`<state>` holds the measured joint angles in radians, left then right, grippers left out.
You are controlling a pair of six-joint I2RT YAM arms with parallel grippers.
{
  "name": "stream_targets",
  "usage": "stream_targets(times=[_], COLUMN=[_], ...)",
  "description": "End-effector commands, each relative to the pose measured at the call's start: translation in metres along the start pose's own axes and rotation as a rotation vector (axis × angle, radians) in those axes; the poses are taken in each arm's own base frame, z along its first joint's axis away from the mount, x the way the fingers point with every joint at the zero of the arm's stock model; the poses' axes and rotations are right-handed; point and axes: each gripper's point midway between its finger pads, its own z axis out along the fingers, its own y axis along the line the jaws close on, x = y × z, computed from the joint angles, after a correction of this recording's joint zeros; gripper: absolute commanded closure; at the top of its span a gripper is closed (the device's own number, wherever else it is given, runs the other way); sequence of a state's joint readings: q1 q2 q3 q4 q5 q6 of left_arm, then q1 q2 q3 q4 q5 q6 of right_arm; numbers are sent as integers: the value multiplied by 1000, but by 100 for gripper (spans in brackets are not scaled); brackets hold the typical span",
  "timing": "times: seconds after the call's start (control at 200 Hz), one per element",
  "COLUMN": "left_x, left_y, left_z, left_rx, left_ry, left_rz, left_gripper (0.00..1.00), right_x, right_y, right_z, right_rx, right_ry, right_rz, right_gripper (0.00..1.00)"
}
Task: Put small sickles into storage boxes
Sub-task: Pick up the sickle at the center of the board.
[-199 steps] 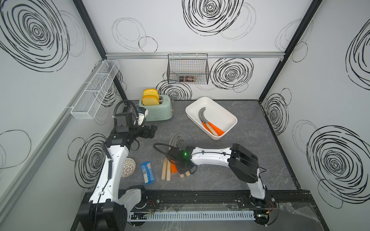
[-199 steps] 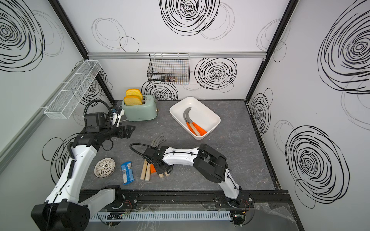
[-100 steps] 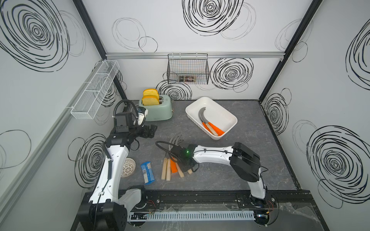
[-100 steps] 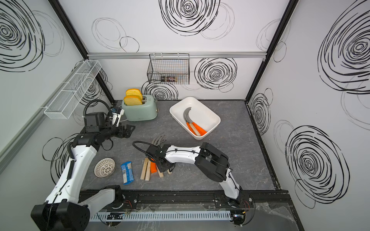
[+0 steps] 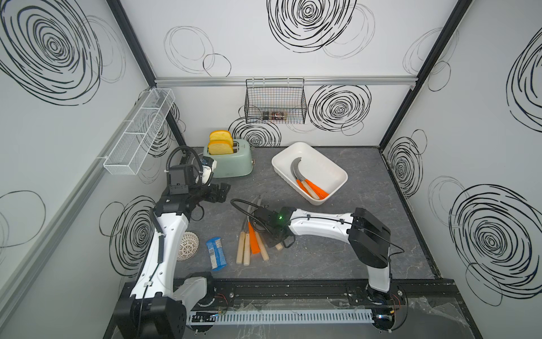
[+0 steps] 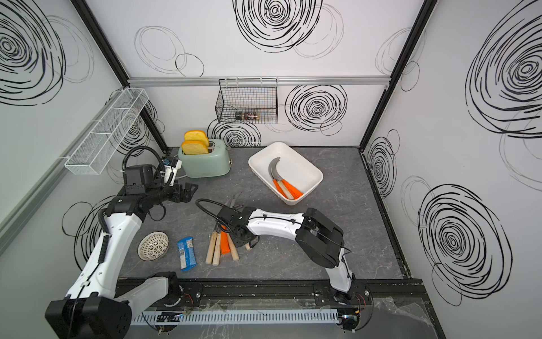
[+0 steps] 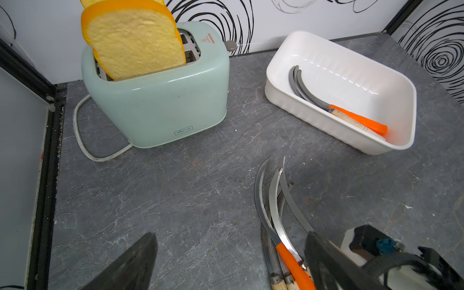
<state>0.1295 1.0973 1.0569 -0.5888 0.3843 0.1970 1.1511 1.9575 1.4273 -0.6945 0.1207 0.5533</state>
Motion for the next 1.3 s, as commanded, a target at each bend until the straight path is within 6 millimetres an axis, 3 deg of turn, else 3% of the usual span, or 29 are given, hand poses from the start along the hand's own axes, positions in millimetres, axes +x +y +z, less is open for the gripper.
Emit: stream_targets(times=[0.0,0.605,1.011,1.296], left_x=[-15,-15,-14,-11], left_y=[0,-1,-4,-8], left_z=[-10,-9,-12,-11], left_rx=[-5,0,9,31], left_ry=[-46,-46,-46,-34], left_rz=[4,2,8,12], left_gripper=[4,4,4,4], right_x=[-5,4,-16,-30], right_y=[-6,-27,-45,-77], right_z=[-14,-8,-40,-63], right_rx=[0,28,-19,-11], right_ry=[-30,-4,-63,-100], right_rz=[-2,21,57,80], right_gripper=[100,100,100,100])
